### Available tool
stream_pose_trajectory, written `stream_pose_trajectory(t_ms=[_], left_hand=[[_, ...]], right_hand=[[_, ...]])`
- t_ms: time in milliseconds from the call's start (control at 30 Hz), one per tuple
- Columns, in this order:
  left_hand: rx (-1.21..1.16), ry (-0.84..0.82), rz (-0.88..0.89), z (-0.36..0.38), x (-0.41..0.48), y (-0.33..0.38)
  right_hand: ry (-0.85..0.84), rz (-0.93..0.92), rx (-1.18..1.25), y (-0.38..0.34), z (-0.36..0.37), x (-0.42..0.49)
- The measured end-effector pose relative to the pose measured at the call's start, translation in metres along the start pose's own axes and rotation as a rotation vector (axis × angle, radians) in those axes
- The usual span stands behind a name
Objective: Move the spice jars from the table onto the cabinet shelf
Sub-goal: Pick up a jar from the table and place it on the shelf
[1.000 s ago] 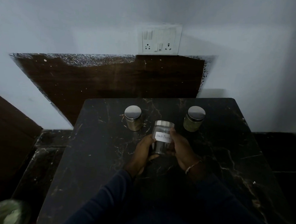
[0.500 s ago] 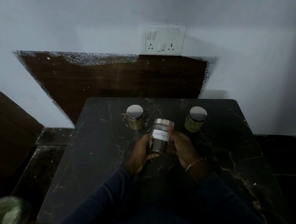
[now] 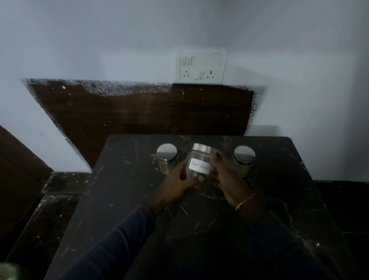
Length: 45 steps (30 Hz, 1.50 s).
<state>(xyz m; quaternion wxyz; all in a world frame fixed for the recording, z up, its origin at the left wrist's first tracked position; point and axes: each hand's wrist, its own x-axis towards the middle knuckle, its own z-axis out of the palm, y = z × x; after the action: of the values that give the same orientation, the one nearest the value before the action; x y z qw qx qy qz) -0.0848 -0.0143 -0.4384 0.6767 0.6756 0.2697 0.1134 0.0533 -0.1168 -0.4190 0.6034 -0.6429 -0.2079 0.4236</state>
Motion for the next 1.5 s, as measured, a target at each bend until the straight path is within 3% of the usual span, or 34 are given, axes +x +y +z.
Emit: stream_pose_trajectory(t_ms=[167,333,467,567,667,800,867,1000,1100,1500], left_hand=[[0.348,0.049,0.408,-0.030,0.022,0.139],[0.489,0.187,0.809,-0.051,0.018,0.313],[0.463,0.204,1.010,-0.052,0.012,0.409],[0.462,0.217,1.064,-0.052,0.022,0.454],[0.551,0.253,1.066,-0.056,0.041,0.484],[0.678,0.237,0.914,-0.065,0.077,0.504],[0.746,0.185,0.778,-0.063,0.093,0.508],[1.122,0.119,0.493,-0.051,0.113,0.528],[1.115,0.119,0.339,-0.048,0.124,0.544],[1.376,0.081,0.373,-0.042,0.149,0.529]], right_hand=[[-0.003,-0.384,-0.068,-0.134,-0.001,0.006],[0.076,-0.855,-0.242,-0.307,0.004,-0.031],[0.107,-1.122,-0.325,-0.405,0.008,-0.053],[0.186,-1.205,-0.391,-0.456,0.011,-0.049],[0.208,-1.239,-0.501,-0.488,0.008,-0.033],[0.260,-1.208,-0.658,-0.509,0.000,-0.006],[0.289,-1.174,-0.714,-0.514,-0.005,0.006],[0.334,-1.070,-0.761,-0.529,-0.021,0.030],[0.367,-0.985,-0.770,-0.541,-0.032,0.049],[0.486,-0.684,-1.008,-0.586,-0.040,0.120]])
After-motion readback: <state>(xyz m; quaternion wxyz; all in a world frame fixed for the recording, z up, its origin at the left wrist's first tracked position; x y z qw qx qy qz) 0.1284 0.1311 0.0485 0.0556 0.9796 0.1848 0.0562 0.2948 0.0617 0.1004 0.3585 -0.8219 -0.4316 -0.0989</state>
